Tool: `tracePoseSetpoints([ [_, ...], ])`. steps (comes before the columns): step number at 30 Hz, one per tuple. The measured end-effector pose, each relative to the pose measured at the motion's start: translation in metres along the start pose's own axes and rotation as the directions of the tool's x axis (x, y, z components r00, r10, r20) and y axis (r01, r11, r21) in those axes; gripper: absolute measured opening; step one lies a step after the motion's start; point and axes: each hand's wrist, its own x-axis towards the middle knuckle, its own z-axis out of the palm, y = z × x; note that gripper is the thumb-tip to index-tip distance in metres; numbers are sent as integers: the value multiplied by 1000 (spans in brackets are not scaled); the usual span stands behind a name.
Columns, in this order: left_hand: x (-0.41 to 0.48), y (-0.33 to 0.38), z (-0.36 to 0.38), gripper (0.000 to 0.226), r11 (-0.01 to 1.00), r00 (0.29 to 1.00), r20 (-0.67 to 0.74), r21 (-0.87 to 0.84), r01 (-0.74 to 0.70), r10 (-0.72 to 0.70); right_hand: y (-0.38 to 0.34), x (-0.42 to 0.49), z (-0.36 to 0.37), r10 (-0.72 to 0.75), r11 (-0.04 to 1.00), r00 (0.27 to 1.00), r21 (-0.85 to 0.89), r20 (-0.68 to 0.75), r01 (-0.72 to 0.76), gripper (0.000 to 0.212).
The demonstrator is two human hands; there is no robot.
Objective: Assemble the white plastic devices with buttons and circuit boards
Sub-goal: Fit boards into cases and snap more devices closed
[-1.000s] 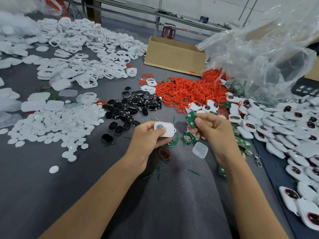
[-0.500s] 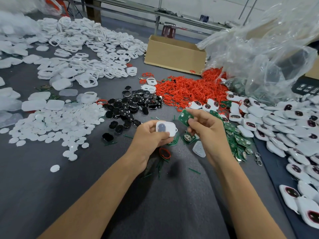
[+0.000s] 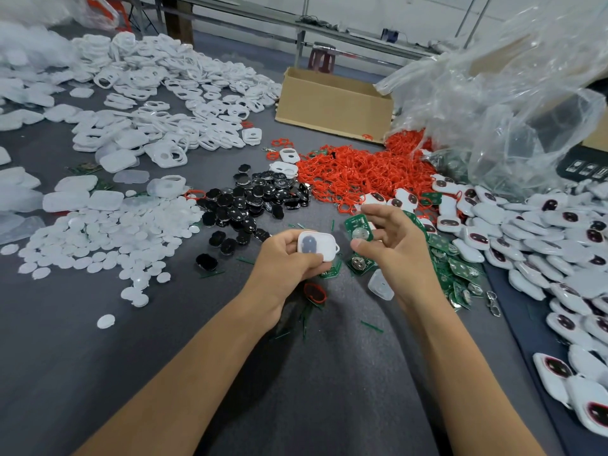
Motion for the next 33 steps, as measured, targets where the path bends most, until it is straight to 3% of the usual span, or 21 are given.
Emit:
tracePoseSetpoints([
  [7, 0, -1, 0, 31, 1000, 1000, 31, 11, -5, 5, -3, -4, 5, 15, 999, 991, 27, 133, -19, 33],
  [11, -2, -1, 0, 30, 999, 997, 73, 22, -23, 21, -1, -6, 11, -17, 996, 979, -85, 202, 35, 36],
  [23, 0, 0, 0, 29, 1000, 999, 51, 21, 6, -7, 3, -8, 15, -196, 832, 957, -481, 212, 276, 35],
  [33, 1, 3, 2, 28, 999, 999, 22, 6, 36, -36, 7, -8, 18, -368, 738, 909, -533, 196, 414, 20],
])
